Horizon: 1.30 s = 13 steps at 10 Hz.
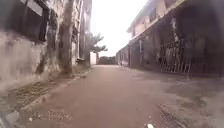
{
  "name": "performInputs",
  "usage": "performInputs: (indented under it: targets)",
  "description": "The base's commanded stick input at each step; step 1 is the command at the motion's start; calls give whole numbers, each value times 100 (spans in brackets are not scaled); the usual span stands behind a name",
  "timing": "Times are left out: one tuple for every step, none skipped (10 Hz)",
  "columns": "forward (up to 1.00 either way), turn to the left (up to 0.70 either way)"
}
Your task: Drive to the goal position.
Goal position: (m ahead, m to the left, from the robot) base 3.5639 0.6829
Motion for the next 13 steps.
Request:
performInputs:
  targets:
    - [100, -1]
    - [100, 0]
    - [100, 0]
    - [100, 0]
    - [100, 0]
    - [100, 0]
    - [100, 0]
    - [100, 0]
    - [100, 0]
    - [100, 0]
    - [100, 0]
    - [100, 0]
    - [100, 0]
